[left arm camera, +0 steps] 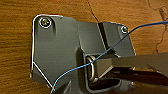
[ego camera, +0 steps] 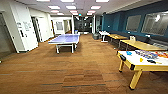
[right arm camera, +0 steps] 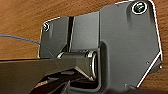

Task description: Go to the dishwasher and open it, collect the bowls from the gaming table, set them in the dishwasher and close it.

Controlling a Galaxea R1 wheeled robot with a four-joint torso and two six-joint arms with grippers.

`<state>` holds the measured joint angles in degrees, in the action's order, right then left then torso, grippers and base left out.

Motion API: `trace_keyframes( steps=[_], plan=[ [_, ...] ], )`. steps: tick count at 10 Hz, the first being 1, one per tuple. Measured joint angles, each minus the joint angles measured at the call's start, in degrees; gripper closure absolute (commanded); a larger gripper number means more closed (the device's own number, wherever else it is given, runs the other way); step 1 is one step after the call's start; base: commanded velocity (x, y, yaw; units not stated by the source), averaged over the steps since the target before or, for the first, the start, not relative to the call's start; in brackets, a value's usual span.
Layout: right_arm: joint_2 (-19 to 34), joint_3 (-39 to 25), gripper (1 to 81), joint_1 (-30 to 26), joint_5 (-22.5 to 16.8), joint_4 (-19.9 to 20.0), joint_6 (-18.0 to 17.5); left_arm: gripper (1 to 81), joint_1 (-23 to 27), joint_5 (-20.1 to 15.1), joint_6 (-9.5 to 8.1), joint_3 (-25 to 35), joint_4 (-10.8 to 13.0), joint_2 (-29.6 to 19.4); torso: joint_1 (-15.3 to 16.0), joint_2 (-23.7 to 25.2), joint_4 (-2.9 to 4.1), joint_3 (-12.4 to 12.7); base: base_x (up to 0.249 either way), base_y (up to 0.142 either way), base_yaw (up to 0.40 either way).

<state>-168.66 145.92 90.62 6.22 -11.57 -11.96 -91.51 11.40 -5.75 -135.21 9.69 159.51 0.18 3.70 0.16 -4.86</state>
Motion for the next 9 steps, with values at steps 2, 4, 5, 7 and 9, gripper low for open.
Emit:
trace_keyframes(
  steps=[2, 4, 5, 7, 9],
  plan=[
    [0.38, 0.02, 1.0, -0.39, 0.11, 0.02, 0.02, 1.0, 0.32, 0.1, 0.0, 0.01, 0.0, 0.18, 0.05, -0.02, 0.0, -0.02, 0.178, 0.0, 0.0],
    [0.3, 0.02, 1.0, -0.11, 0.17, 0.0, 0.04, 1.0, -0.07, 0.12, 0.0, 0.01, 0.0, 0.2, -0.02, 0.02, 0.02, 0.0, 0.178, 0.0, 0.0],
    [0.27, 0.02, 1.0, 0.33, -0.1, 0.0, 0.09, 1.0, -0.46, 0.0, 0.0, 0.0, 0.0, 0.2, -0.02, 0.0, 0.0, 0.0, 0.179, 0.0, 0.0],
    [0.27, 0.02, 1.0, -0.06, 0.12, 0.0, 0.09, 1.0, 0.0, 0.21, 0.0, 0.01, 0.0, 0.41, 0.0, 0.0, 0.02, 0.0, 0.179, 0.0, 0.0],
    [0.22, 0.02, 1.0, -0.11, 0.12, 0.0, 0.09, 1.0, 0.01, 0.15, 0.0, 0.01, 0.01, 0.38, 0.0, 0.0, 0.0, 0.0, 0.179, 0.0, 0.0]
  ],
)
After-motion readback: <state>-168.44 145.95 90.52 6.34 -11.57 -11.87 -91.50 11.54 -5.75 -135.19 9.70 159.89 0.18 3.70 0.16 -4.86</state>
